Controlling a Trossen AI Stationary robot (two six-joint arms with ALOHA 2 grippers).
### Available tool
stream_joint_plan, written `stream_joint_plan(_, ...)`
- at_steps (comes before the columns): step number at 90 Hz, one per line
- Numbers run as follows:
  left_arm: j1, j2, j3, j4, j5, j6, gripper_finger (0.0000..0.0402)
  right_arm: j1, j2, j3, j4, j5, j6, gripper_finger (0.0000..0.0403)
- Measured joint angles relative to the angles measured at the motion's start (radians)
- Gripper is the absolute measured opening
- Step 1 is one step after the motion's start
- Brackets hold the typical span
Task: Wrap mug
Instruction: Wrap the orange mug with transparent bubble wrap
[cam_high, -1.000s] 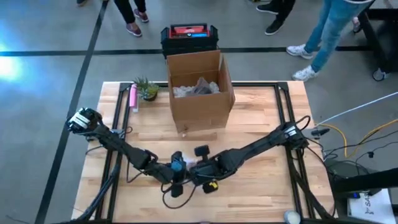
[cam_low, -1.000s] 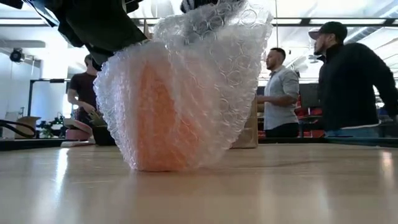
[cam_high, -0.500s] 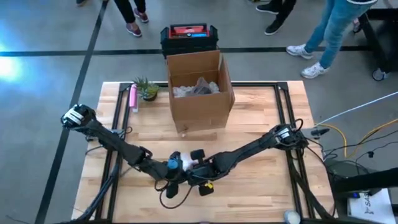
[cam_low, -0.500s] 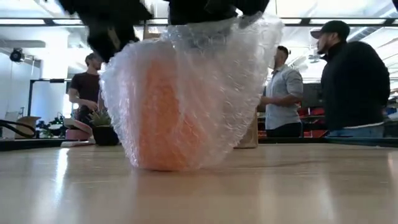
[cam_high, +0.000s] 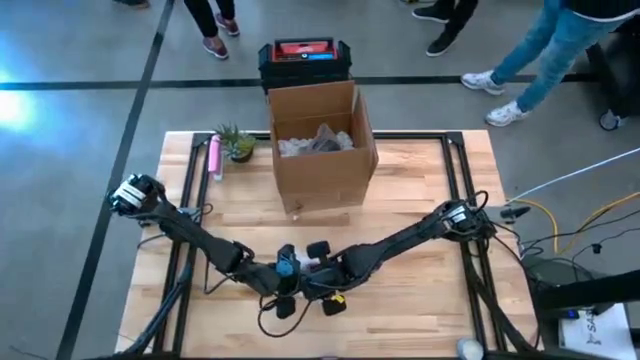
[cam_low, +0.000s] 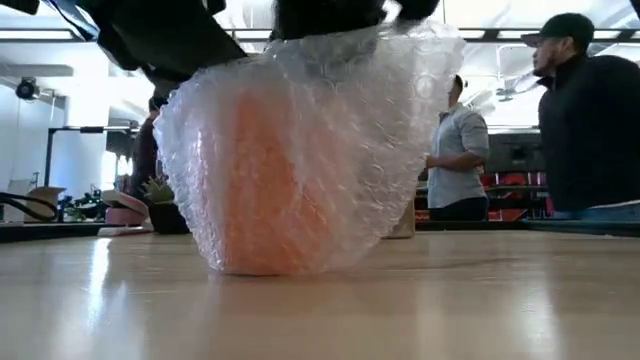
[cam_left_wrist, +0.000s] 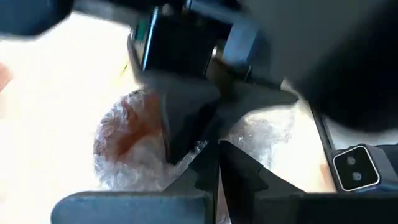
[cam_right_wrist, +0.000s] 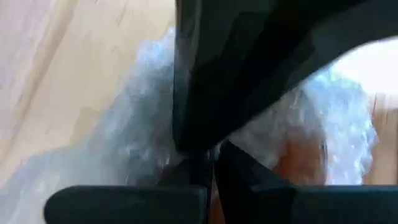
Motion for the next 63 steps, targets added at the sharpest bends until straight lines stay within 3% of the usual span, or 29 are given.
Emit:
stream_joint_plan(10, 0.001, -0.004, 0.002, -0.001, 0.003, 0.000, 0.0000, -0.002, -0.066, 0.006, -0.023, 0.027, 0.001, 0.0000)
stream_joint_plan(29, 0.001, -0.008, 0.000, 0.008, 0.007, 0.000, 0.0000, -0.034, -0.091, 0.000, -0.040, 0.171, -0.049, 0.0000)
stream_joint_plan(42, 0.001, -0.011, -0.001, 0.009, 0.008, 0.001, 0.0000, -0.064, -0.076, -0.046, 0.057, 0.166, -0.069, 0.0000)
stream_joint_plan(54, 0.001, -0.020, -0.002, 0.003, 0.013, 0.000, 0.0000, -0.056, -0.078, -0.104, 0.149, 0.058, -0.064, 0.0000)
stream_joint_plan(63, 0.001, -0.030, -0.003, -0.002, 0.016, 0.001, 0.0000, -0.040, -0.079, -0.112, 0.138, 0.040, -0.040, 0.0000)
